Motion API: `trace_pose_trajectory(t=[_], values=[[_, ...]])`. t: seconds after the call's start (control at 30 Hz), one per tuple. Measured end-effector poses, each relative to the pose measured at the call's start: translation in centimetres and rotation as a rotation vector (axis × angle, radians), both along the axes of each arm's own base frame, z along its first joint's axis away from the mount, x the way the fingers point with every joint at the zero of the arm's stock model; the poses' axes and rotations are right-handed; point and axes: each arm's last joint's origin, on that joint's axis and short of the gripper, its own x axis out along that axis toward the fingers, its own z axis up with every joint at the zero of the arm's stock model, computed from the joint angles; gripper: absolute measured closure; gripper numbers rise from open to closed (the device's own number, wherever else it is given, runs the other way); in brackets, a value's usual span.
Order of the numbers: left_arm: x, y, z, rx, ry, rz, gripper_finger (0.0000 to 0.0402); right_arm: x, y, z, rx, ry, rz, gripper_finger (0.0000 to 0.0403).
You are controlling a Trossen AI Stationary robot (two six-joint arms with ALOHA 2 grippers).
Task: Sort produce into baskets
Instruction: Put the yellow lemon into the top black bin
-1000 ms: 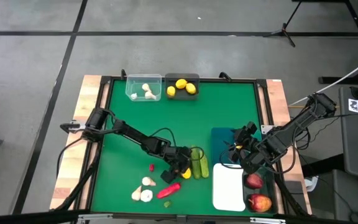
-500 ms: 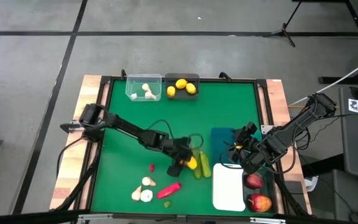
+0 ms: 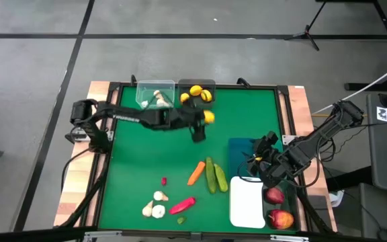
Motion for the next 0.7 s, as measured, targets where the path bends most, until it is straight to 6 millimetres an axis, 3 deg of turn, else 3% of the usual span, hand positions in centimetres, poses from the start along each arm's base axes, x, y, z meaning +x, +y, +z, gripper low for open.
trace_pose_trajectory(t=[0.23, 0.37, 0.57, 0.7], values=[[-2.1, 9.2, -0.8, -0.05, -0.017, 0.288, 0.0162, 0.0, 0.0, 0.0, 0.0, 0.001, 0.0, 0.0114], [-3.9, 13.4, -1.4, -0.11, -0.035, 0.384, 0.0162, 0.0, 0.0, 0.0, 0.0, 0.001, 0.0, 0.0114], [-4.9, 16.8, -2.5, -0.099, -0.038, 0.418, 0.0147, 0.0, 0.0, 0.0, -0.005, -0.004, -0.002, 0.0114], [-4.5, 17.3, -3.7, -0.152, -0.049, 0.364, 0.011, 0.0, 0.0, 0.0, 0.001, 0.0, 0.0, 0.0114]])
